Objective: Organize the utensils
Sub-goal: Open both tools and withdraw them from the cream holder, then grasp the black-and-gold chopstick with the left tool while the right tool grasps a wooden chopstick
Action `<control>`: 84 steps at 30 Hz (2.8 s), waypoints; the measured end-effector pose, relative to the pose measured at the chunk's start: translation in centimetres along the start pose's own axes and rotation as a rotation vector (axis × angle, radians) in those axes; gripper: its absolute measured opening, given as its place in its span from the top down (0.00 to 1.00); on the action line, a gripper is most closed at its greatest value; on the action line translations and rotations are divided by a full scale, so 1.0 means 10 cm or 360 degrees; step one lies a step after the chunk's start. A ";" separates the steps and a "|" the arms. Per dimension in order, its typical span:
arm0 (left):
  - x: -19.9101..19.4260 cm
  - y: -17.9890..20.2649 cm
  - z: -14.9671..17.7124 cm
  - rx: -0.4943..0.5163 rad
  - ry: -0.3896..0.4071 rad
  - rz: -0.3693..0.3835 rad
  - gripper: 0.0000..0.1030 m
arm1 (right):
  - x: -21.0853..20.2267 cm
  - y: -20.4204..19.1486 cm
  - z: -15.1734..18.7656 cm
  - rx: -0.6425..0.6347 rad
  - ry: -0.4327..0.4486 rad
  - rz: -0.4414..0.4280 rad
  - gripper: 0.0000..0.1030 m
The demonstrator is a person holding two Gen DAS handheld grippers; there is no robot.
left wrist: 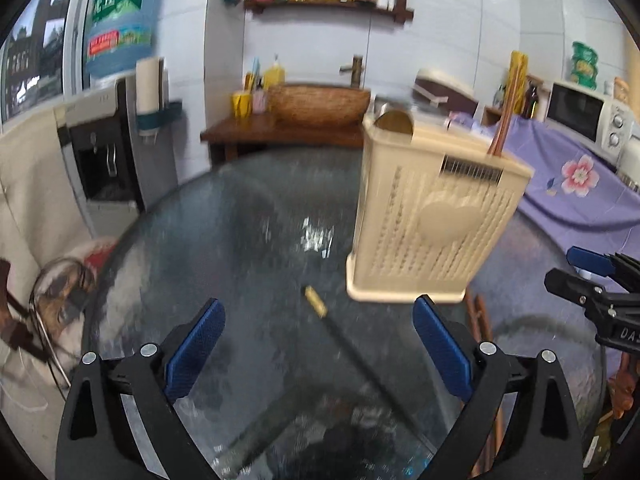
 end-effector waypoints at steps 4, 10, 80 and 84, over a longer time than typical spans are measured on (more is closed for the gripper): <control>0.11 0.07 0.19 0.0069 -0.0093 -0.0008 0.19 | 0.19 -0.07 0.34 -0.0019 -0.0133 0.0036 0.30; 0.26 0.29 0.36 0.0277 -0.0171 -0.0070 0.30 | 0.33 -0.16 0.59 -0.0102 -0.0223 0.0107 0.30; 0.80 -0.11 0.21 0.0259 -0.0423 -0.0092 0.35 | 0.60 0.24 0.42 0.0226 -0.0402 0.0047 0.76; 0.79 -0.12 0.22 0.0248 -0.0422 -0.0082 0.35 | 0.57 0.31 0.45 0.0302 -0.0408 -0.0020 0.76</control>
Point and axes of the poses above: each gripper's, at about its wrist camera, not at the fingertips, and x roughly the way its jaws point, y to its right, z to its underside, the point moved 7 cm from there along x, roughly the way its jaws point, and after that the axes turned 4 degrees about -z, right-handed, at the moved point
